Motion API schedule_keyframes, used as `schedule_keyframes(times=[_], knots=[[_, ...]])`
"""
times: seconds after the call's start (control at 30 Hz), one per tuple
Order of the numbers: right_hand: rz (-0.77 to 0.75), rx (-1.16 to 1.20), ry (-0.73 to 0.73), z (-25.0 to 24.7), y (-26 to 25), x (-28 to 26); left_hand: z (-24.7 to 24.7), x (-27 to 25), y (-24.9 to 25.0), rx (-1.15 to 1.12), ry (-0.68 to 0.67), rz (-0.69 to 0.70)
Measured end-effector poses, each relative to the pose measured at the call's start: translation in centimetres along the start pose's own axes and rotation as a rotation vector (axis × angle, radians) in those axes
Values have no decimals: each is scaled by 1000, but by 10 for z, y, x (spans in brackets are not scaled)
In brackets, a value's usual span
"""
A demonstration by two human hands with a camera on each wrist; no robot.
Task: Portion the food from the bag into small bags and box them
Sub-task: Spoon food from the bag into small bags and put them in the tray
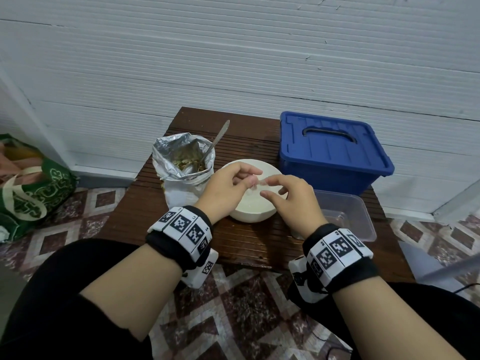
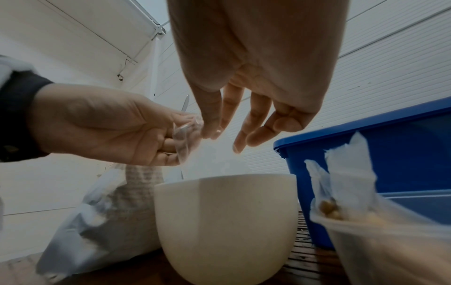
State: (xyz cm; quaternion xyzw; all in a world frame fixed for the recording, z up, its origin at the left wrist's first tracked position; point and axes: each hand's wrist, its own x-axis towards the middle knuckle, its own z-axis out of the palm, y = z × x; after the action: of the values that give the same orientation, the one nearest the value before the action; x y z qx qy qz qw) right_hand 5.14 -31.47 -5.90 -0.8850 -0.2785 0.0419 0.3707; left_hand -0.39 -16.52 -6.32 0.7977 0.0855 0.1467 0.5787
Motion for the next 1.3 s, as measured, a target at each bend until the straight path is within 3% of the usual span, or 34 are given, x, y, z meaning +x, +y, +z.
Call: schedule_keyframes(times=[0.17, 0.3, 0.53, 0.8, 0.87, 1.07, 1.3], knots=[[-13, 77, 92, -1, 1, 5, 0, -1, -1, -34, 3, -38], [-17, 165, 102, -4, 1, 4, 1, -2, -3, 40, 58, 19], [142, 265, 16, -19, 6, 7, 1, 1, 4, -210, 130, -46], [183, 280, 52, -27, 8, 6, 4, 1, -3, -8, 35, -125], [183, 269, 68, -27, 8, 6, 3, -1, -3, 86, 1, -62], [127, 290, 72, -30, 1, 4, 1, -1, -6, 593, -175, 360], [87, 318, -9, -31, -8, 2, 3, -2, -17, 572, -120, 465]])
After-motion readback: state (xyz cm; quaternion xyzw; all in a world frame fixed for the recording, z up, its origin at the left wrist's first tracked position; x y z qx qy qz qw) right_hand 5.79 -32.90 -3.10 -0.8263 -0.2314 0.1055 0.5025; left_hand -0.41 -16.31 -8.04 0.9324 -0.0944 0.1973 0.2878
